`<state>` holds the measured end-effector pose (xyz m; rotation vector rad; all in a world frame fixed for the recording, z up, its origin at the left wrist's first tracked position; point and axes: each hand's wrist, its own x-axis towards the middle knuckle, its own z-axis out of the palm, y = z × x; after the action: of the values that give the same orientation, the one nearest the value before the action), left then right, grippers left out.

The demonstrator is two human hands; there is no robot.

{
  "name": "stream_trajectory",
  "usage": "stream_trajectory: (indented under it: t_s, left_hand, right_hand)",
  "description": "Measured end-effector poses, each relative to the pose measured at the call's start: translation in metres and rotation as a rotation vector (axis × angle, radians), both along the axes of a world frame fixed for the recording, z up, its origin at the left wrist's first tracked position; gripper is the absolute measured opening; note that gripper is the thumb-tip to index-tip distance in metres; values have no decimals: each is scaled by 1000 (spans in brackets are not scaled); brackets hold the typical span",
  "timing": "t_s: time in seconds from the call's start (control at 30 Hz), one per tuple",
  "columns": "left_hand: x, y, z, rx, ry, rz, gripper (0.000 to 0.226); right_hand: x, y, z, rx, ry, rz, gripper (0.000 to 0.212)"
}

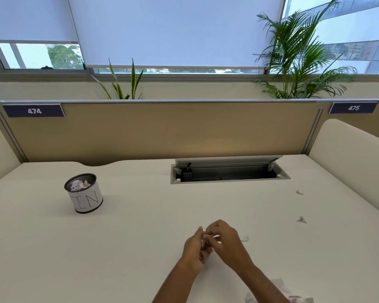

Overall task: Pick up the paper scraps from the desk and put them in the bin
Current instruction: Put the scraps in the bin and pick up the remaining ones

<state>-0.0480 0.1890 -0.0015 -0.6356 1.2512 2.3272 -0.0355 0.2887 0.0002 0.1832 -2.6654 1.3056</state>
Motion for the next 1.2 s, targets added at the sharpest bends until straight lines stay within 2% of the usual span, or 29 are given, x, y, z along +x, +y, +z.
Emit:
stream_trajectory:
  t_s: [0.13,0.17,0.27,0.37,0.47,0.57,0.6,0.67,0.8,0.87,0.97,1.1,1.2]
  left_hand:
    - [-8,-17,4,82,-40,41,37]
    - [-8,-20,5,113,-41,39,39]
    - [-8,-31,6,177,-76,87,37]
    - [-10,-40,6,261,-112,121,35]
    - [-10,-49,4,274,-127,99,36]
    - [-9,-56,6,242,-119,86,33]
    - [-9,-59,6,233,-121,83,32]
    - [-7,-65,9,232,-132,57,32]
    - [-3,-79,10,120,-105,-24,43]
    - [-4,-90,10,102,-99,-9,42]
    - [-12,-112,6,103,-128,89,41]
    - [-22,-138,7,78,-126,142,38]
    - [-37,-158,16,-91,-30,255,42]
  right_hand:
    - [0,25,-4,7,76,-253,14]
    - [-1,33,-8,90,50,-303,16]
    - [2,49,-25,415,-195,-340,31]
    - [9,41,-31,514,-231,-345,26]
    - [10,16,-22,370,-198,-328,20]
    - [12,-23,-5,-12,-129,-273,16]
    - [13,-38,1,-74,-101,-243,16]
    - [14,-66,7,-74,-57,-165,25]
    - [9,-107,6,189,-27,-97,34]
    - [8,-116,3,237,-4,-44,27]
    - [8,-127,3,172,51,55,22]
    - [0,-142,9,-119,125,-3,34]
    - [-12,-145,1,-77,161,-42,34]
